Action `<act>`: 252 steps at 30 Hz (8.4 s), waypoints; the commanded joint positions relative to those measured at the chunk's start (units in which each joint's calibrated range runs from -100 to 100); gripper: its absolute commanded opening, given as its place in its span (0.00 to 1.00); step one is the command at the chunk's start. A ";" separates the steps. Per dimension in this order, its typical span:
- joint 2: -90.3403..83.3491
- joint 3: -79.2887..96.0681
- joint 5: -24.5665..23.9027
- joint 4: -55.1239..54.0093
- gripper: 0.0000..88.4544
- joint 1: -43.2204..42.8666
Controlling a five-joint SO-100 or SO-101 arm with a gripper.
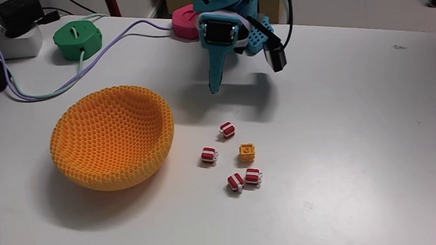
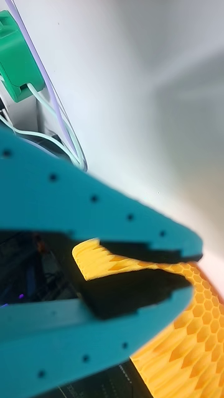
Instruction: Place cube pieces into the yellow basket
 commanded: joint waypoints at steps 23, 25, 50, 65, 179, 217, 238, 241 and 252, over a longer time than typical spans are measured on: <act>49.50 -38.44 -2.39 -1.42 0.07 -16.59; 58.31 -44.51 -3.61 0.58 0.13 -18.18; 93.35 -55.96 1.51 -6.46 0.25 -8.11; 91.92 -55.10 4.49 -9.85 0.00 -9.42; 94.10 -80.42 -5.62 18.47 0.26 -20.51; 114.27 -83.22 -3.47 -0.55 0.00 -16.97; 99.22 -95.83 7.13 9.78 0.32 21.34; 99.12 -101.70 5.27 16.73 0.39 19.47; 99.50 -105.75 -4.10 27.77 0.30 -11.00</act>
